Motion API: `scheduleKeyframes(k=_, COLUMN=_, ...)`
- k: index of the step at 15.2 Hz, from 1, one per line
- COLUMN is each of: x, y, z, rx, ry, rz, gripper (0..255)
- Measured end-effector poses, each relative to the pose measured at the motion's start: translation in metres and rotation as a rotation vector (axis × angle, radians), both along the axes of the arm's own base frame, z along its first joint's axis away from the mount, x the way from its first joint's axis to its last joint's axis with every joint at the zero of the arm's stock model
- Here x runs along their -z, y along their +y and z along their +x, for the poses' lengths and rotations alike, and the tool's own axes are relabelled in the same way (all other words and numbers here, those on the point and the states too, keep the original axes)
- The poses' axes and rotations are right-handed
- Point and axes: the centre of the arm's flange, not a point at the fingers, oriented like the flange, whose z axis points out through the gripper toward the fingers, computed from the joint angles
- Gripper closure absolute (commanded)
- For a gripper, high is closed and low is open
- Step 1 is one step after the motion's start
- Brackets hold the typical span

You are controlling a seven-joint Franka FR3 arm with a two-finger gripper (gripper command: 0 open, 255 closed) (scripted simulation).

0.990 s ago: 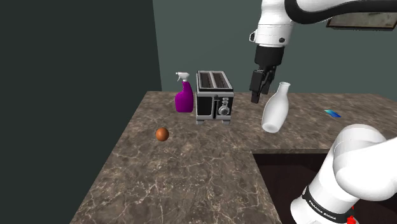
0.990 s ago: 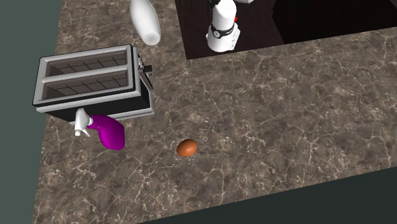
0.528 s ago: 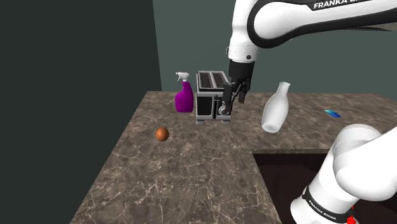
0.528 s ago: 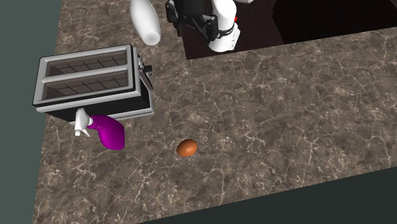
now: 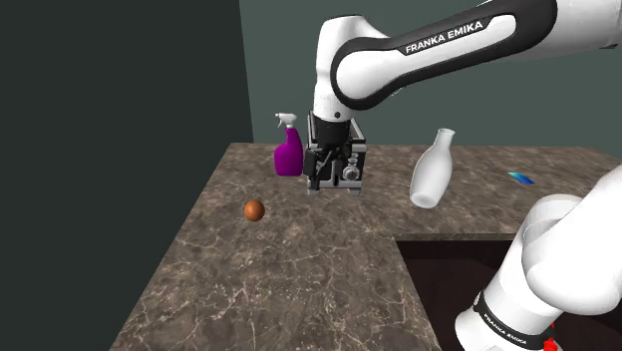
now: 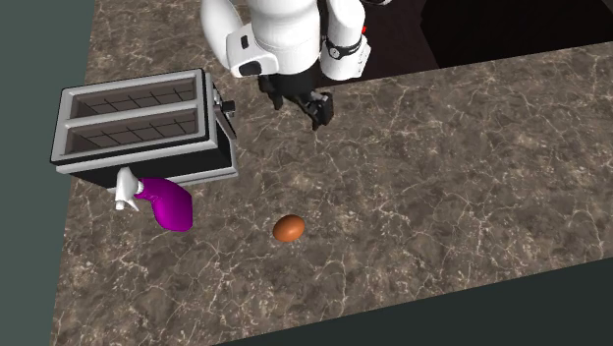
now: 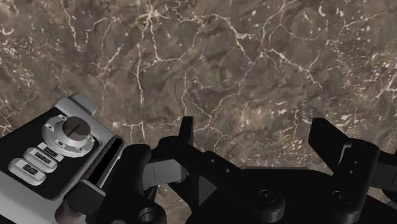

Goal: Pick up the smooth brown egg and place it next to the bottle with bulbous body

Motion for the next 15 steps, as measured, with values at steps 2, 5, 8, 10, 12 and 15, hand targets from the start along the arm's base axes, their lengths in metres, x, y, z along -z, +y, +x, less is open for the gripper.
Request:
scheduleKeyframes(k=2, x=0.009, y=0.010, z=0.019, rx=0.009, ry=-0.006, rz=0.002, gripper=0)
scheduleKeyframes(k=5, x=0.029, y=0.028, z=0.047, rx=0.023, ry=-0.014, rz=0.007, gripper=0)
scheduleKeyframes(k=8, x=0.049, y=0.044, z=0.076, rx=0.037, ry=-0.023, rz=0.010, gripper=0)
scheduleKeyframes(k=10, x=0.061, y=0.053, z=0.099, rx=0.046, ry=-0.029, rz=0.013, gripper=0)
scheduleKeyframes(k=12, x=0.073, y=0.062, z=0.118, rx=0.056, ry=-0.035, rz=0.015, gripper=0)
scheduleKeyframes(k=15, x=0.092, y=0.079, z=0.145, rx=0.070, ry=-0.044, rz=0.020, gripper=0)
